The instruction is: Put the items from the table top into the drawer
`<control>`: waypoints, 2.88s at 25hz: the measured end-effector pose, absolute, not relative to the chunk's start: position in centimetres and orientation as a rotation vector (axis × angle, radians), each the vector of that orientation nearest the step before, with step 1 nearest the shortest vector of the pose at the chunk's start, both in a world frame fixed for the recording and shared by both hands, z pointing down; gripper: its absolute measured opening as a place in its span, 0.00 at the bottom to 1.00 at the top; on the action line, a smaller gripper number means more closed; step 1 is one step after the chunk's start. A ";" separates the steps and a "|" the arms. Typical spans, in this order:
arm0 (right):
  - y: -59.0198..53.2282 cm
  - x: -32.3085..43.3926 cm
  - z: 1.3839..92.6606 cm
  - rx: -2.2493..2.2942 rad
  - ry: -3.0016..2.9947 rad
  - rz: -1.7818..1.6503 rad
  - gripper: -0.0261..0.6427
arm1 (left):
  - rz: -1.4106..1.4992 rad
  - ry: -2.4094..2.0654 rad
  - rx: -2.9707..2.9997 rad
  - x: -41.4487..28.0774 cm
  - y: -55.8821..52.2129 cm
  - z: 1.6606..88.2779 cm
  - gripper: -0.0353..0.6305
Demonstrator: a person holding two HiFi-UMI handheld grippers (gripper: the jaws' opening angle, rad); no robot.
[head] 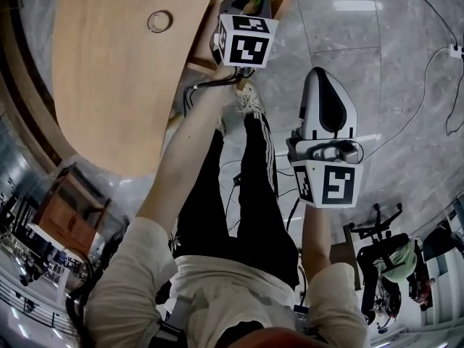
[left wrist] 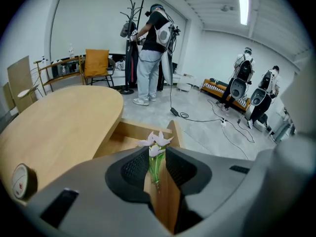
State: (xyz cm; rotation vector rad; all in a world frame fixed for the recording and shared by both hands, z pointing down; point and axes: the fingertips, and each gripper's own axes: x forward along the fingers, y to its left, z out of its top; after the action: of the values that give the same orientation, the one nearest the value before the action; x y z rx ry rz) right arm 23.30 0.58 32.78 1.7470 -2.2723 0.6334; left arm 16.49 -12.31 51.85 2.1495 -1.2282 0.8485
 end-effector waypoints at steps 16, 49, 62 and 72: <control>-2.1 11.7 21.0 1.540 -2.547 0.432 0.05 | 0.175 -1.920 2.087 -1.4 -4.9 22.8 0.06; -1.4 5.0 22.0 1.370 -2.607 0.483 0.05 | 0.423 -1.726 1.837 -7.0 -6.9 35.9 0.58; -1.0 9.9 26.0 1.401 -2.502 0.516 0.05 | 0.668 -1.634 1.722 -5.3 -11.1 49.3 0.59; -1.5 9.0 25.8 1.390 -2.534 0.534 0.05 | 0.711 -1.646 1.700 -5.7 -11.0 50.3 0.59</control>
State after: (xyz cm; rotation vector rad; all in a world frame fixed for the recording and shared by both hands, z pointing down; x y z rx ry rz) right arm 9.04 -1.51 25.84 1.3903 -2.5342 0.5338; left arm -5.65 -10.99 50.32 1.6995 -1.6456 0.7112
